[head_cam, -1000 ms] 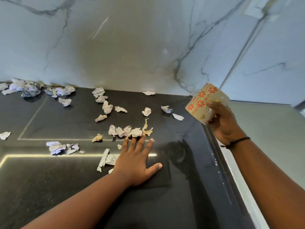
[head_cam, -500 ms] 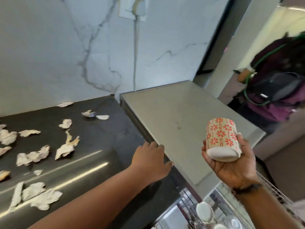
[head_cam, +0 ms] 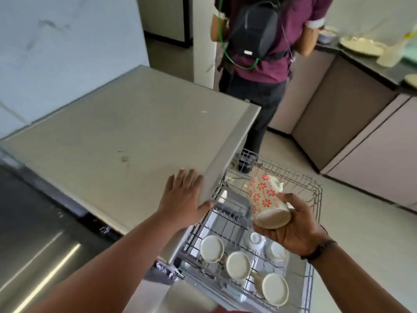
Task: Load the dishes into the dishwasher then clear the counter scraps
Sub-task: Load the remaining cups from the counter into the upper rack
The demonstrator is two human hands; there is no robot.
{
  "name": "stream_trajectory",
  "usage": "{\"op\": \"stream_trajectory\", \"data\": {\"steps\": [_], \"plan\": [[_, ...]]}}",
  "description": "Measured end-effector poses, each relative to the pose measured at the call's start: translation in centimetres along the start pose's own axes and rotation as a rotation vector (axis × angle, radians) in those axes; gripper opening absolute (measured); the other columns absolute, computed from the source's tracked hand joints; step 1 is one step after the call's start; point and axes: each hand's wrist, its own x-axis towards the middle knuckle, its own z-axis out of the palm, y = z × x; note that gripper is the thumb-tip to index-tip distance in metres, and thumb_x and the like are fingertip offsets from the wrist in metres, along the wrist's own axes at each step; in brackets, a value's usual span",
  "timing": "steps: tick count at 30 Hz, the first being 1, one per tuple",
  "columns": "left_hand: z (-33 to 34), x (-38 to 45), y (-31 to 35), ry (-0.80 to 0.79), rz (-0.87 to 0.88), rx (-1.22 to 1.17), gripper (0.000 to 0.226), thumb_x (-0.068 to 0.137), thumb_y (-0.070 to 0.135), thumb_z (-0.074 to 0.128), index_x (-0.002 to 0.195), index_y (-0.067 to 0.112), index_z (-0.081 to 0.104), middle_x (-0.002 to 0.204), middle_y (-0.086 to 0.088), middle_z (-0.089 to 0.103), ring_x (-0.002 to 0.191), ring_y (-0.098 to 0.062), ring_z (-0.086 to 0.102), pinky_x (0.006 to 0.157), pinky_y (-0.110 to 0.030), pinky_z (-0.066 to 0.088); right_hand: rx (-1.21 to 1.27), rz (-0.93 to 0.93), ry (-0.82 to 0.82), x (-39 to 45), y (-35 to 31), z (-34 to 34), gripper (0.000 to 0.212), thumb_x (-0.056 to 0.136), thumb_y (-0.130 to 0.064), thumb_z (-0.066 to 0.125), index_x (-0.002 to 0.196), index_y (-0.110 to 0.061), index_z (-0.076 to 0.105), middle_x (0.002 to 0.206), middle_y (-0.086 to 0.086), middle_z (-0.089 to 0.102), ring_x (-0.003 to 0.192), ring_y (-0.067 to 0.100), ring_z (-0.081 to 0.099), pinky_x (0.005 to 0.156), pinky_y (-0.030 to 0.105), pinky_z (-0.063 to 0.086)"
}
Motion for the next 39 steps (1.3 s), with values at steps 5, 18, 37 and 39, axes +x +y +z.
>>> {"op": "stream_trajectory", "data": {"steps": [5, 18, 37, 39], "plan": [[1.0, 2.4, 0.2, 0.067, -0.04, -0.015, 0.093, 0.079, 0.074, 0.032, 0.152, 0.03, -0.007, 0.16, 0.003, -0.012, 0.147, -0.022, -0.012, 0.118, -0.048, -0.009, -0.496, 0.09, 0.283, 4.6, -0.6, -3.3, 0.063, 0.069, -0.035, 0.073, 0.124, -0.013, 0.051, 0.113, 0.019, 0.064, 0.093, 0.036, 0.066, 0.079, 0.05, 0.055], [1.0, 2.3, -0.1, 0.107, -0.078, -0.103, 0.09, 0.076, 0.072, 0.04, 0.151, 0.04, 0.001, 0.159, 0.014, -0.002, 0.147, -0.007, -0.009, 0.119, -0.04, -0.005, -2.035, -0.004, 0.295, 18.5, 3.0, -1.3, 0.106, 0.064, -0.056, 0.073, 0.145, -0.015, 0.018, 0.138, 0.016, 0.044, 0.128, 0.038, 0.038, 0.1, 0.047, 0.038], [1.0, 2.2, 0.0, 0.111, -0.082, -0.143, 0.089, 0.076, 0.073, 0.04, 0.15, 0.042, 0.003, 0.158, 0.017, -0.004, 0.146, -0.004, -0.011, 0.118, -0.04, -0.005, -2.252, -0.165, -0.022, 22.7, 7.7, -4.4, 0.092, 0.076, -0.04, 0.074, 0.147, -0.022, 0.019, 0.146, 0.012, 0.032, 0.128, 0.036, 0.038, 0.098, 0.047, 0.043], [1.0, 2.2, -0.1, 0.118, -0.085, -0.152, 0.089, 0.075, 0.074, 0.039, 0.15, 0.042, 0.004, 0.158, 0.017, -0.005, 0.146, -0.004, -0.011, 0.118, -0.039, -0.005, -2.281, -0.17, -0.114, 22.7, 8.0, -5.2, 0.098, 0.077, -0.045, 0.072, 0.151, -0.029, 0.009, 0.156, 0.006, 0.015, 0.136, 0.038, 0.026, 0.104, 0.051, 0.037]]}}
